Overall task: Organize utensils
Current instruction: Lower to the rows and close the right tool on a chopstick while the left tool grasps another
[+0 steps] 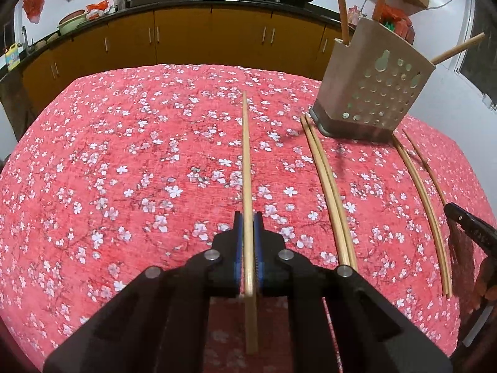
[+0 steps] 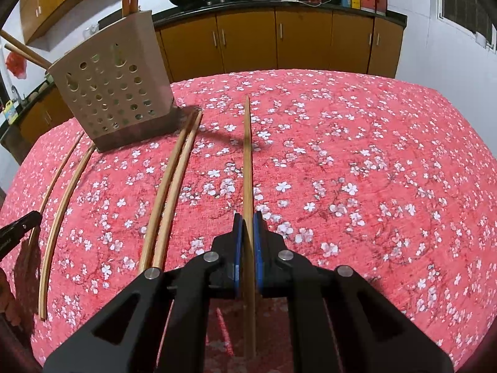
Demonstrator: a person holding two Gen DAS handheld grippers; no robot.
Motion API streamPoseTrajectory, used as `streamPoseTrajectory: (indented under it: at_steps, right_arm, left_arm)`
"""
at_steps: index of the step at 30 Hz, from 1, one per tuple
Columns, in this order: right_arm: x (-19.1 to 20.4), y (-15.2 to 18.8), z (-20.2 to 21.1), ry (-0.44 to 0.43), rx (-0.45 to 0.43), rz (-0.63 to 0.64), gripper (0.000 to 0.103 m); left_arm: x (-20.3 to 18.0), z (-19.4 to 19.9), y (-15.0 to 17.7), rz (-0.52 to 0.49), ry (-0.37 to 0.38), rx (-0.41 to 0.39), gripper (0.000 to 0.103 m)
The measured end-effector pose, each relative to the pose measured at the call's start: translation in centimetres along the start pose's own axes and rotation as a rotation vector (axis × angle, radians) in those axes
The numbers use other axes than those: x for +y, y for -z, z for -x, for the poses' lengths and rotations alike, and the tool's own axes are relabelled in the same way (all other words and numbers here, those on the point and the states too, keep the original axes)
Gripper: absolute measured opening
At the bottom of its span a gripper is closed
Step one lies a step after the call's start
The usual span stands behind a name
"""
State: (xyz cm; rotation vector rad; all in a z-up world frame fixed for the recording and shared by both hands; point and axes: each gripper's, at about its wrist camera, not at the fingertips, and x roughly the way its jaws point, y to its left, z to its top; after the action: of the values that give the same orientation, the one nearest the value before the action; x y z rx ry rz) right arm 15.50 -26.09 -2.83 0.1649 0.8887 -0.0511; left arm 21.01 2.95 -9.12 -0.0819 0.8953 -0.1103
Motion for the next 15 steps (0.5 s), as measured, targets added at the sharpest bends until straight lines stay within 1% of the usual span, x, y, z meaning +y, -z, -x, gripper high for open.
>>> streamPoseTrajectory:
  at_steps: [15]
  right_arm:
    - [0.05, 0.07, 0.06, 0.006, 0.001, 0.005, 0.009]
  left_arm:
    - [0.55, 0.51, 0.24, 0.029, 0.020, 0.000, 0.010]
